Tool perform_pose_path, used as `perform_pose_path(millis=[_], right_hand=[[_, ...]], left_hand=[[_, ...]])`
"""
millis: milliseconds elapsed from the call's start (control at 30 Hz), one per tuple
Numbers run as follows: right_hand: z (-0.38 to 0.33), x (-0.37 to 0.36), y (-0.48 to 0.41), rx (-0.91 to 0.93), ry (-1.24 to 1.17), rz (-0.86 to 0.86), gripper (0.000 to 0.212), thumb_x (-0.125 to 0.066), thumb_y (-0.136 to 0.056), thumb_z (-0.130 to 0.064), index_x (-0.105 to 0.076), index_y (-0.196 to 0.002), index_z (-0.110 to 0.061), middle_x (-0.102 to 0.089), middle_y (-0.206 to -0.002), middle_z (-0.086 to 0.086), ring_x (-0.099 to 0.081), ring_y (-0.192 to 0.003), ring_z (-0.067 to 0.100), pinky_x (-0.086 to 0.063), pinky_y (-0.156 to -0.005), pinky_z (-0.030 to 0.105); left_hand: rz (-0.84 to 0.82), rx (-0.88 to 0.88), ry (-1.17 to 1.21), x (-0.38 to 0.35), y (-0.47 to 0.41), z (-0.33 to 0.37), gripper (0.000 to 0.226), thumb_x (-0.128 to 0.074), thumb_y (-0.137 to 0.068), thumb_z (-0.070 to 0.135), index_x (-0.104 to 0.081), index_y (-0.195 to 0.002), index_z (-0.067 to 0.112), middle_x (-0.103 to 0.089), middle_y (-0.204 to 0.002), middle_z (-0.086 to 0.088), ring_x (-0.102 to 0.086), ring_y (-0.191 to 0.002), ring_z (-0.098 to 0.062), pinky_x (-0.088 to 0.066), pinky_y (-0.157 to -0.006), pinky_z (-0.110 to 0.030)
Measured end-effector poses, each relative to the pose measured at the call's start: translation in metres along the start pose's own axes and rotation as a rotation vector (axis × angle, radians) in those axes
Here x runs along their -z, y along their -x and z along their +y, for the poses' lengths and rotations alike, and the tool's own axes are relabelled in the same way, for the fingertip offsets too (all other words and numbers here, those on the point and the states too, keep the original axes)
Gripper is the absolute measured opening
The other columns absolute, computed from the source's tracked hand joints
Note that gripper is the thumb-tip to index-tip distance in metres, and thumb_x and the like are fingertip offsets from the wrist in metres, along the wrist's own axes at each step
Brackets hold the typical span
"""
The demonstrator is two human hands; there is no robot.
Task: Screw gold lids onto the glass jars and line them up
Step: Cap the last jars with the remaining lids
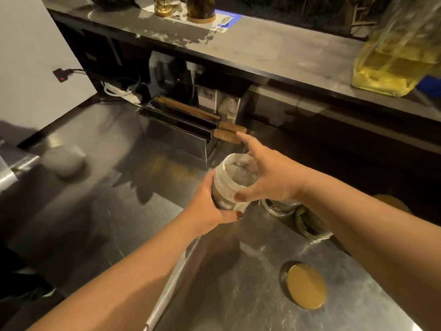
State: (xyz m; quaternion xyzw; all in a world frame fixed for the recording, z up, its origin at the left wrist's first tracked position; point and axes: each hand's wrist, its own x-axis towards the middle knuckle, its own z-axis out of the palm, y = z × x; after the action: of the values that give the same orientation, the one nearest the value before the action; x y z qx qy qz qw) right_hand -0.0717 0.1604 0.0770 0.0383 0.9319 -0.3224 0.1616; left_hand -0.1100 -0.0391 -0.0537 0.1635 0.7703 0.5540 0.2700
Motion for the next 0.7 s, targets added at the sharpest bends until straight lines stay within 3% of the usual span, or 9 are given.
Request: perform_pose_path(millis=[67, 133, 233, 300, 367, 433, 500, 567, 700], right_hand=[[0.005, -0.004, 0.016, -0.023, -0.082, -0.057, 0.137, -0.097, -0.071, -0.040, 0.002, -0.166, -0.044, -0.041, -0.163, 0.000, -0.048, -0.137, 0.019, -0.044, -0.112, 0.036], [0.014, -0.013, 0.032, -0.070, -0.113, -0.052, 0.140, -0.098, -0.072, -0.039, 0.006, -0.167, -0.042, -0.036, -0.168, 0.000, -0.048, -0.142, 0.020, -0.045, -0.111, 0.034], [0.040, -0.039, 0.059, -0.226, -0.070, 0.017, 0.135, -0.099, -0.069, -0.044, -0.006, -0.167, -0.036, -0.041, -0.166, 0.002, -0.054, -0.140, 0.023, -0.052, -0.105, 0.035], [0.060, -0.058, 0.080, -0.354, 0.064, -0.054, 0.107, -0.097, -0.070, -0.048, -0.033, -0.154, -0.031, -0.062, -0.140, 0.000, -0.067, -0.111, 0.018, -0.060, -0.083, 0.030], [0.079, -0.078, 0.099, -0.422, 0.253, -0.184, 0.081, -0.091, -0.075, -0.050, -0.048, -0.138, -0.024, -0.062, -0.114, -0.004, -0.063, -0.095, 0.015, -0.056, -0.070, 0.029], [0.096, -0.101, 0.114, -0.464, 0.396, -0.239, 0.078, -0.084, -0.081, -0.050, -0.046, -0.143, -0.023, -0.053, -0.127, 0.003, -0.058, -0.114, 0.027, -0.055, -0.085, 0.040], [0.108, -0.121, 0.125, -0.517, 0.467, -0.236, 0.092, -0.083, -0.080, -0.050, -0.034, -0.153, -0.026, -0.041, -0.147, 0.010, -0.045, -0.134, 0.038, -0.051, -0.101, 0.050], [0.114, -0.134, 0.132, -0.551, 0.466, -0.229, 0.101, -0.085, -0.077, -0.055, -0.029, -0.157, -0.029, -0.036, -0.153, 0.009, -0.042, -0.138, 0.040, -0.047, -0.105, 0.053], [0.117, -0.148, 0.139, -0.533, 0.515, -0.221, 0.091, -0.083, -0.079, -0.059, -0.036, -0.151, -0.029, -0.039, -0.149, 0.009, -0.046, -0.136, 0.039, -0.046, -0.106, 0.051]], left_hand=[[-0.027, 0.018, -0.017, -0.004, 0.008, -0.002, 0.107, -0.103, -0.047, 0.048, -0.042, -0.131, 0.071, -0.067, -0.137, 0.017, -0.067, -0.121, 0.002, -0.057, -0.089, -0.012], [-0.014, 0.023, -0.100, -0.013, 0.019, -0.009, 0.099, -0.102, -0.042, 0.057, -0.044, -0.121, 0.077, -0.067, -0.129, 0.022, -0.067, -0.118, 0.002, -0.057, -0.084, -0.010], [0.024, 0.068, -0.189, -0.027, 0.037, -0.023, 0.101, -0.102, -0.040, 0.059, -0.046, -0.125, 0.060, -0.064, -0.128, 0.021, -0.067, -0.117, -0.008, -0.061, -0.094, -0.028], [0.028, 0.115, -0.229, -0.033, 0.048, -0.028, 0.109, -0.101, -0.037, 0.063, -0.045, -0.130, 0.049, -0.059, -0.129, 0.019, -0.064, -0.120, -0.011, -0.061, -0.102, -0.041], [0.006, 0.152, -0.284, -0.037, 0.058, -0.028, 0.117, -0.099, -0.035, 0.070, -0.043, -0.135, 0.045, -0.054, -0.130, 0.021, -0.061, -0.122, -0.012, -0.059, -0.105, -0.043], [-0.027, 0.158, -0.310, -0.044, 0.067, -0.024, 0.119, -0.096, -0.038, 0.074, -0.040, -0.139, 0.047, -0.048, -0.132, 0.024, -0.058, -0.126, -0.013, -0.057, -0.107, -0.042], [-0.063, 0.153, -0.317, -0.051, 0.074, -0.019, 0.113, -0.097, -0.046, 0.072, -0.036, -0.139, 0.053, -0.043, -0.132, 0.030, -0.055, -0.129, -0.013, -0.054, -0.107, -0.039], [-0.079, 0.138, -0.361, -0.058, 0.081, -0.015, 0.108, -0.100, -0.056, 0.068, -0.031, -0.138, 0.056, -0.039, -0.129, 0.033, -0.052, -0.130, -0.013, -0.052, -0.108, -0.037], [-0.068, 0.109, -0.455, -0.068, 0.092, -0.010, 0.104, -0.100, -0.061, 0.065, -0.035, -0.141, 0.050, -0.044, -0.134, 0.024, -0.049, -0.131, -0.013, -0.049, -0.110, -0.038]])
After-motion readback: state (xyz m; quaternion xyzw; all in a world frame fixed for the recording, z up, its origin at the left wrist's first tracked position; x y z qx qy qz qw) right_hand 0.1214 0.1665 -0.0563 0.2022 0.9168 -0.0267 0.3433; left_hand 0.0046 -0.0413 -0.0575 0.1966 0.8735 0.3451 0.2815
